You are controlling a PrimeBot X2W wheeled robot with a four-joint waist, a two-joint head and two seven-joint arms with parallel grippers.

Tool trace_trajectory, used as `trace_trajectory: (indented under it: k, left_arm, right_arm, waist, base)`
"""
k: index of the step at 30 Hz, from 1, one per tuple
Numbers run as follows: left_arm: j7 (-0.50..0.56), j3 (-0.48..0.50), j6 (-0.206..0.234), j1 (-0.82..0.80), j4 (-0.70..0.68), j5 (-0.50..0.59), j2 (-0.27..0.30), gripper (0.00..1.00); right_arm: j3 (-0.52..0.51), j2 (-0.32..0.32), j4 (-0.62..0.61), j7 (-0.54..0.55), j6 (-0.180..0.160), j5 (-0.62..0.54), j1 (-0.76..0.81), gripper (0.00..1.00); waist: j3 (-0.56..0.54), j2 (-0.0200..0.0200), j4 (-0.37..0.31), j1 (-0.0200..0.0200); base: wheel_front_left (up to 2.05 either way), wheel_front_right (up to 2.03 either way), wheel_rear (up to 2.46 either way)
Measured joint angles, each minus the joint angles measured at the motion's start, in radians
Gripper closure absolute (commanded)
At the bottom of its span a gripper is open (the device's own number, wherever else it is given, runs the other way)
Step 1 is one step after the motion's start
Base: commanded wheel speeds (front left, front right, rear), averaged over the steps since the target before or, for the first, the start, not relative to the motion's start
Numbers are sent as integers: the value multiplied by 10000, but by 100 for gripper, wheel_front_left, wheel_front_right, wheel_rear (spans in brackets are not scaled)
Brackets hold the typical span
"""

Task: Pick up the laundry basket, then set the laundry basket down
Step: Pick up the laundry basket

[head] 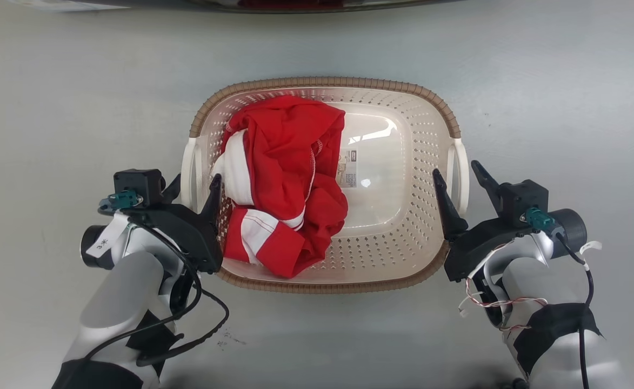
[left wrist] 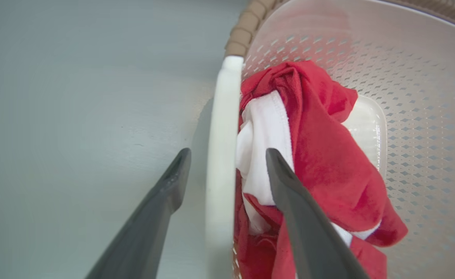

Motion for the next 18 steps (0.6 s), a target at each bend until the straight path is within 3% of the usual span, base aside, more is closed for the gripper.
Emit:
trace_trajectory:
  k: [1,2,3,4,18]
  left_arm:
    - [-4,0,-2,-16,84,-2,-10,0]
    - [-4,0,-2,-33,174,-4,-15,51]
    - [-17,-12,-4,-51,251,-4,-17,98]
    - [-25,-27,-15,-73,303,-4,-17,100]
    - [-42,-330,-163,-400,1043,-35,-182,100]
  right_arm:
    - [25,0,67,-2,10,4,-1,0]
    - [36,2,121,0,12,29,-8,14]
    - [38,8,194,0,23,109,-34,96]
    - [52,8,268,0,69,180,-85,100]
    - [178,52,840,2,186,673,-420,100]
  waist:
    - [19,1,12,0]
    - [32,1,20,0]
    - [43,0,27,0]
    - [51,0,32,0]
    - [-125,0,110,0]
  base:
    - [0,0,0]
    - [0,0,0]
    - [0,0,0]
    - [0,0,0]
    - [0,0,0]
